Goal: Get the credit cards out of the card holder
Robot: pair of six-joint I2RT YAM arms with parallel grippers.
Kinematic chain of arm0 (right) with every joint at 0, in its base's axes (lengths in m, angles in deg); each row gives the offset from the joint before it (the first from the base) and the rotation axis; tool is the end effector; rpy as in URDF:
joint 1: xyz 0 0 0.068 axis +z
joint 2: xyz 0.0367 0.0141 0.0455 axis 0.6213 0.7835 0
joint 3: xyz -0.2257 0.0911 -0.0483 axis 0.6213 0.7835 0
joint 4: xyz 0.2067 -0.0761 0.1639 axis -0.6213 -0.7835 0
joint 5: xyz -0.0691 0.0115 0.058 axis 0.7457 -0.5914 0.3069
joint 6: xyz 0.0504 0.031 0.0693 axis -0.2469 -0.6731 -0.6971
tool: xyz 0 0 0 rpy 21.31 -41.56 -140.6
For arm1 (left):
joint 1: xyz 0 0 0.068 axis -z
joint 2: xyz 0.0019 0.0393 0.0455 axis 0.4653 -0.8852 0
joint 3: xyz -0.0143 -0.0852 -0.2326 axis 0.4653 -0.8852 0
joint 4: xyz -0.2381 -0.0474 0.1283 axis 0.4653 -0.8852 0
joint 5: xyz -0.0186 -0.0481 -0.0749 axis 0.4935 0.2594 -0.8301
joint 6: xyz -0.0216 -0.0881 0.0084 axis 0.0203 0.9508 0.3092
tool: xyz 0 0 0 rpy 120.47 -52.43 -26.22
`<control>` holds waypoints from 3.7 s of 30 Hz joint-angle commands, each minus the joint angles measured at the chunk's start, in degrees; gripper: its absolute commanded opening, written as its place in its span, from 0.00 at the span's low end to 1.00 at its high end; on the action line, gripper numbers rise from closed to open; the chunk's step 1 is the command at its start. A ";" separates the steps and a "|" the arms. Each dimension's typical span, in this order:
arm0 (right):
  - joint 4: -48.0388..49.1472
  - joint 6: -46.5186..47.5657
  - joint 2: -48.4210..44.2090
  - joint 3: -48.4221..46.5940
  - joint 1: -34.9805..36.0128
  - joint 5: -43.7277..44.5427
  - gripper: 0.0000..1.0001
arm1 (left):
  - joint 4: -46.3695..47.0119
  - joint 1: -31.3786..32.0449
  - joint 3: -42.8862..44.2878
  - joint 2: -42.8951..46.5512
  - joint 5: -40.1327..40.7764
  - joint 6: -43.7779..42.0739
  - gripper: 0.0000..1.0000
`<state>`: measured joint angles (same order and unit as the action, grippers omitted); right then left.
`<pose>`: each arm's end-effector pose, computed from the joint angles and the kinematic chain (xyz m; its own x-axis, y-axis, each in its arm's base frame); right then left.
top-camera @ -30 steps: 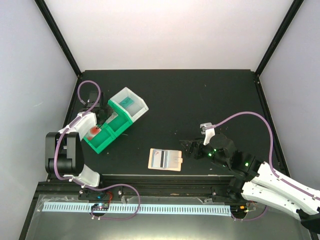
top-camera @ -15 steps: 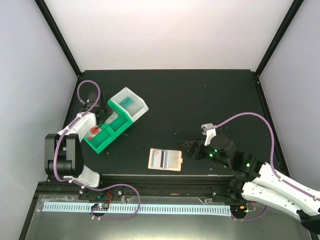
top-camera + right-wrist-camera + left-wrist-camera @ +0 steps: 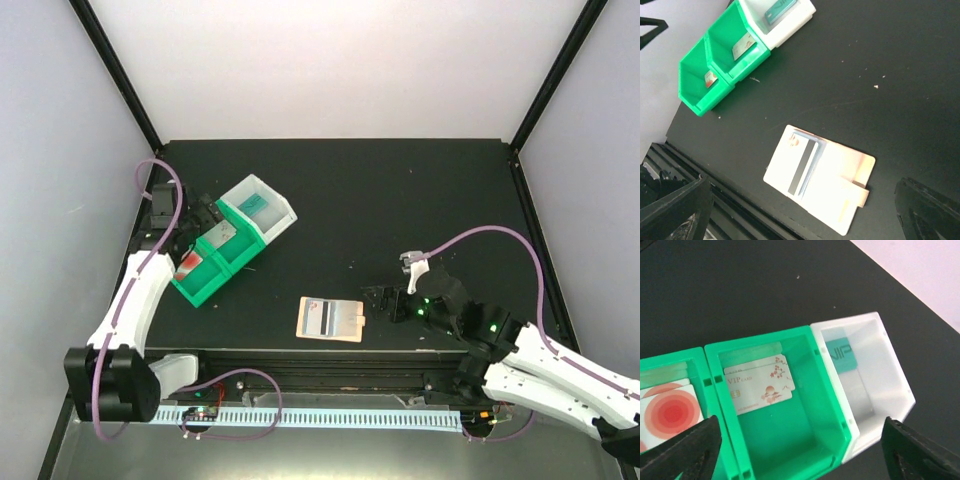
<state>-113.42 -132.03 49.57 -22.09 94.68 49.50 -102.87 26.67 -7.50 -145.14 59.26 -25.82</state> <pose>0.1318 0.1803 0.2242 -0.7609 0.1273 -0.6363 -0.3313 0.7670 0.5495 0.3118 0.0099 0.2240 -0.4968 -0.6093 -0.6180 -0.4443 0.7903 -0.4219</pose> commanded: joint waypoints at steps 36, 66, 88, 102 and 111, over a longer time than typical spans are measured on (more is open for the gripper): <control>29.83 -8.50 29.61 6.50 0.40 -17.06 0.30 | -0.07 19.81 -27.06 26.79 -42.13 -2.12 0.77; 39.71 -10.49 48.79 3.75 2.81 -16.75 0.18 | 29.92 28.01 -41.77 16.68 -45.59 10.55 0.63; 48.76 -8.79 46.91 5.81 3.63 -21.70 0.12 | 35.87 30.68 -45.83 17.57 -40.71 15.76 0.70; 44.63 -12.98 49.20 5.97 3.67 -14.18 0.16 | 39.60 33.25 -42.63 5.43 -38.82 11.33 0.39; 45.11 -12.88 51.92 6.05 3.62 -12.62 0.19 | 42.16 35.96 -45.54 3.50 -35.96 13.65 0.23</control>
<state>-69.14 -144.84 99.60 -16.10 97.96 35.31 -63.79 61.00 -52.33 -142.63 20.62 -12.97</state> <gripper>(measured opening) 0.198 0.243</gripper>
